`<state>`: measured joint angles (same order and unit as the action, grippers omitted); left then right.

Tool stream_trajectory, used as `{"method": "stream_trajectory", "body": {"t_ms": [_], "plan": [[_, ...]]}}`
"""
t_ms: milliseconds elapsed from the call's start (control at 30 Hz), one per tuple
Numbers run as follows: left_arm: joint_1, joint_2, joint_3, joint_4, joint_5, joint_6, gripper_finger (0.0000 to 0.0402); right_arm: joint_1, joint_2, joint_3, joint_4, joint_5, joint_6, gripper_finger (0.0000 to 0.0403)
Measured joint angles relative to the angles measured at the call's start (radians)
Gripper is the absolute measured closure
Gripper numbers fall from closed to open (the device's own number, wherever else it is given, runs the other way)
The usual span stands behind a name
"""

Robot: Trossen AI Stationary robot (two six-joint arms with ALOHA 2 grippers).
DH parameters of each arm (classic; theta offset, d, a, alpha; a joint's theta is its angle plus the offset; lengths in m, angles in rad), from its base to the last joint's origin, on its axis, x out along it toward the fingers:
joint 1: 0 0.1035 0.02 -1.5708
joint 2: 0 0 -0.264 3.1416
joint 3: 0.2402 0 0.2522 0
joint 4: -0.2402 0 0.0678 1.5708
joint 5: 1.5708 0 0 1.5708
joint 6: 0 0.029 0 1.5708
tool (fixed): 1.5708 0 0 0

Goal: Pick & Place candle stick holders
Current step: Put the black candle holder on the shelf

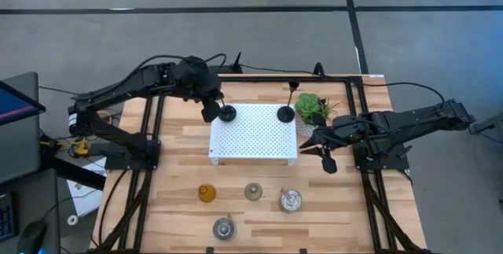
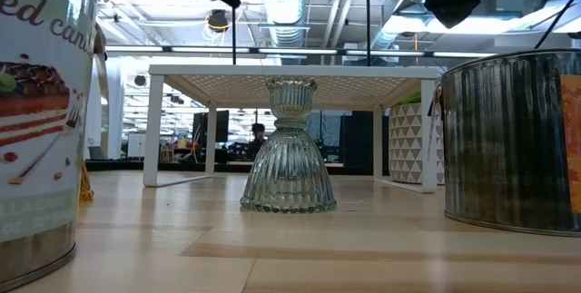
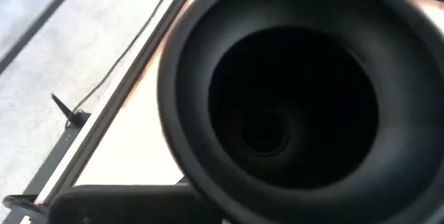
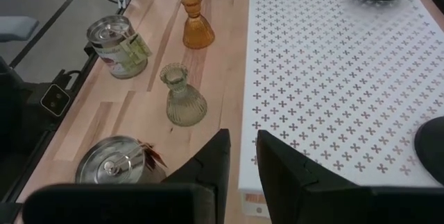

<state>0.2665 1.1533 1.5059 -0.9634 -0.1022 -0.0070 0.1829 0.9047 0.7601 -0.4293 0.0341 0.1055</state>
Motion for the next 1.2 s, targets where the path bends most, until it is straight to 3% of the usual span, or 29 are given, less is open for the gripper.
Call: {"method": "stream_trajectory", "body": {"t_ms": [867,1200], "plan": [[0.000,0.031,0.001,0.000,0.003,0.000,0.0379,0.000,0.000,0.000,0.004,0.000,0.001,0.0338],[0.000,0.040,0.002,0.001,-0.008,-0.017,0.0343,0.000,0.000,0.000,0.003,-0.007,0.001,0.0338]]}}
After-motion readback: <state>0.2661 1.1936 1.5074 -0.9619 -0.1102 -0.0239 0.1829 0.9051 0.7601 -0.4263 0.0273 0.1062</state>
